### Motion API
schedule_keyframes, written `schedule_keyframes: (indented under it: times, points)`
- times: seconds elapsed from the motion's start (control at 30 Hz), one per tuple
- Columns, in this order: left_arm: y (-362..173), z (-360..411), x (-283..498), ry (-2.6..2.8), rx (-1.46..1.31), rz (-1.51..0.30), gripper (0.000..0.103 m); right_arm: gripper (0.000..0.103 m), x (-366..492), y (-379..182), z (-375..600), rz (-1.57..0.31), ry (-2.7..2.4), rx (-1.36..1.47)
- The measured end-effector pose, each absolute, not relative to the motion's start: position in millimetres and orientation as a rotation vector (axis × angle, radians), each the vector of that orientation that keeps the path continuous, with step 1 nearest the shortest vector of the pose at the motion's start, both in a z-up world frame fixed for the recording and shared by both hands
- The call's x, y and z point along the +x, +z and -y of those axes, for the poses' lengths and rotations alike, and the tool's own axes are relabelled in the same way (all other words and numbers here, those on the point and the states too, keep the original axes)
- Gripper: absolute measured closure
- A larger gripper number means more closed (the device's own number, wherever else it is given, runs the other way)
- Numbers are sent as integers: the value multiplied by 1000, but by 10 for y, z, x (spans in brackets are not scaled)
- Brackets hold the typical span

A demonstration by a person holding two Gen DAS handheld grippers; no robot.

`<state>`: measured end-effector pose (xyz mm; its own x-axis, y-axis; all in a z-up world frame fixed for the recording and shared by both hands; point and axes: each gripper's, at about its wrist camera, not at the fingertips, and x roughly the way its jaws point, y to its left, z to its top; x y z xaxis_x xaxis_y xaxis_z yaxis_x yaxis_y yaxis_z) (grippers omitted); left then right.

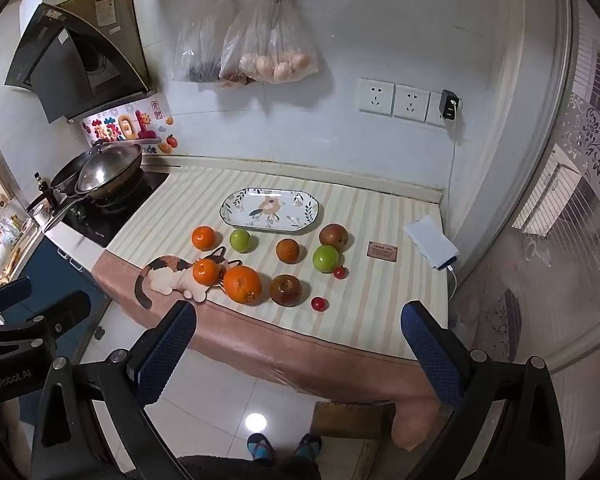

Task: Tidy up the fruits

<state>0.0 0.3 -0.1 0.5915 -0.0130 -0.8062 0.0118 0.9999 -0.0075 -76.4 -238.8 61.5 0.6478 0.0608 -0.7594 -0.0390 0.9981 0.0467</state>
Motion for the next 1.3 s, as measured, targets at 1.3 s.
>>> schedule_keyframes:
  times: [1.3]
  points:
    - [-126,32,-39,-9,10,-946,0,0,-767,584,2427,-881,48,46]
